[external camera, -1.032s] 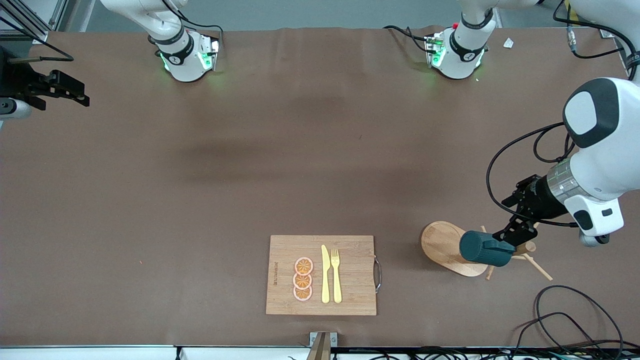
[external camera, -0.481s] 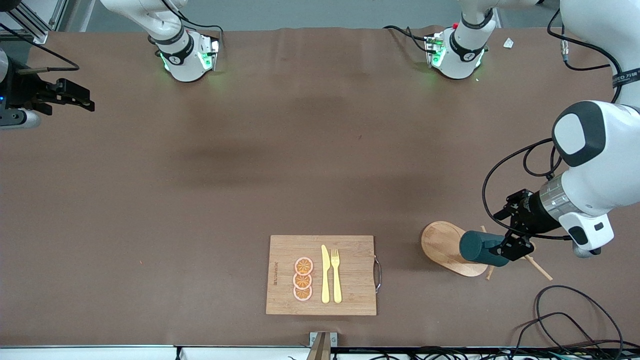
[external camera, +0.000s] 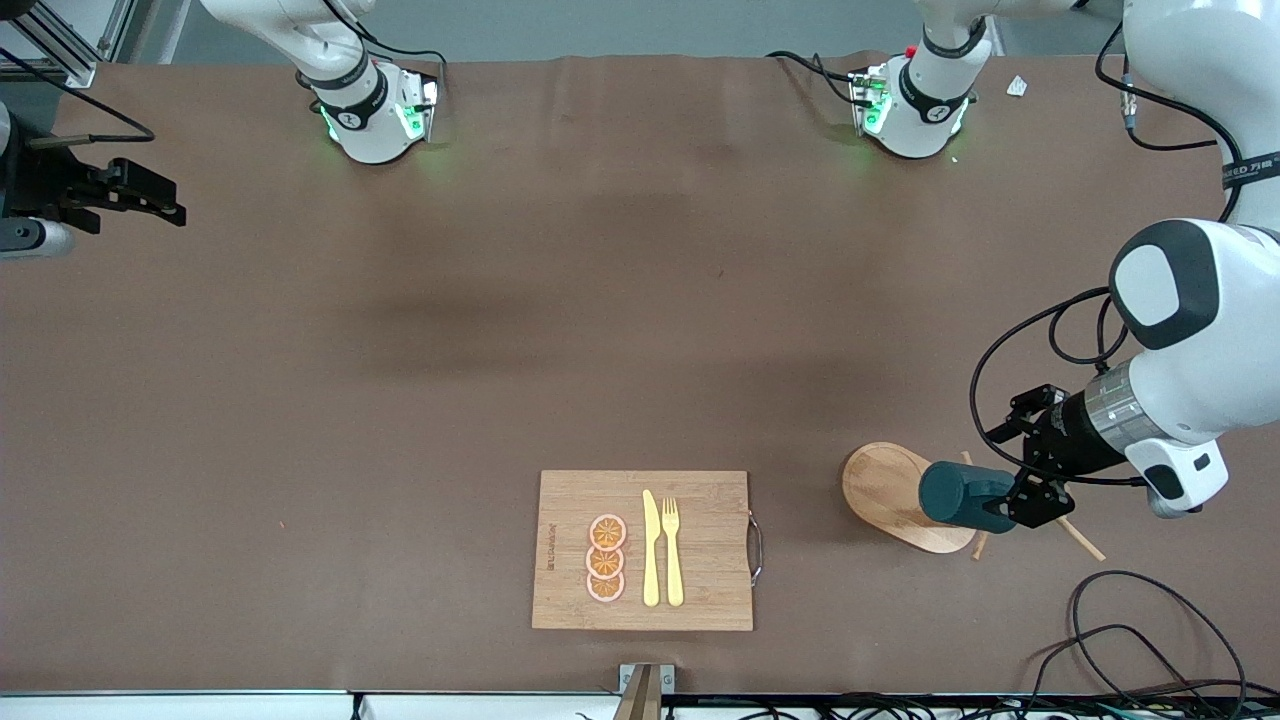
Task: Transfer cup from left to right arm and place
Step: 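Close the left gripper on the teal mug body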
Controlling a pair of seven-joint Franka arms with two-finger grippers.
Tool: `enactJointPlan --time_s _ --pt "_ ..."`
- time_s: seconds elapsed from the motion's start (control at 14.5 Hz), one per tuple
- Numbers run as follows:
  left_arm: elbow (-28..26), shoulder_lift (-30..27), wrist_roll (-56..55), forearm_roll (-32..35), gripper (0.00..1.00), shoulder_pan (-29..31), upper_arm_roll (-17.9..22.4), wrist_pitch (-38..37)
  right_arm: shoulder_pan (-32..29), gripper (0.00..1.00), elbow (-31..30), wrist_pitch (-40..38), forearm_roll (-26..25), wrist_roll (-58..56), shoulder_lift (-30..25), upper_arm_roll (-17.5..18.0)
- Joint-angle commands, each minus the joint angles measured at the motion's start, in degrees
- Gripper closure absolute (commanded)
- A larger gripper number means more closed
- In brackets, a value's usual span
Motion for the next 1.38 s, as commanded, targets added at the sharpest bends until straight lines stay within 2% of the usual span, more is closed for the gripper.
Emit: enactJointPlan --time_s 0.0,0.07,0.96,1.1,1.31 --pt "0.54 1.27 -3.05 -4.09 0.00 1.45 0.00 0.01 -0.77 0.00 5.59 0.87 2.83 0.16 3.42 0.15" --pt "0.63 1.88 -3.05 -5.51 0.00 1.46 0.09 0.01 -0.94 0.00 7.10 0.61 2.74 -0.27 3.95 0.15" --pt "0.89 6.02 -2.70 -5.87 0.01 1.90 -0.35 2.21 0.37 0.00 6.50 0.34 3.36 -0.10 5.80 0.42" --pt "0.80 6.19 -2.61 -5.87 0.06 1.98 -0.44 3.08 0.20 0.00 6.76 -1.66 3.36 -0.19 5.45 0.42" --pt "0.89 6.90 -2.52 -5.87 0.23 1.63 -0.44 3.44 -0.24 0.00 7.20 -7.11 3.01 -0.37 4.83 0.07"
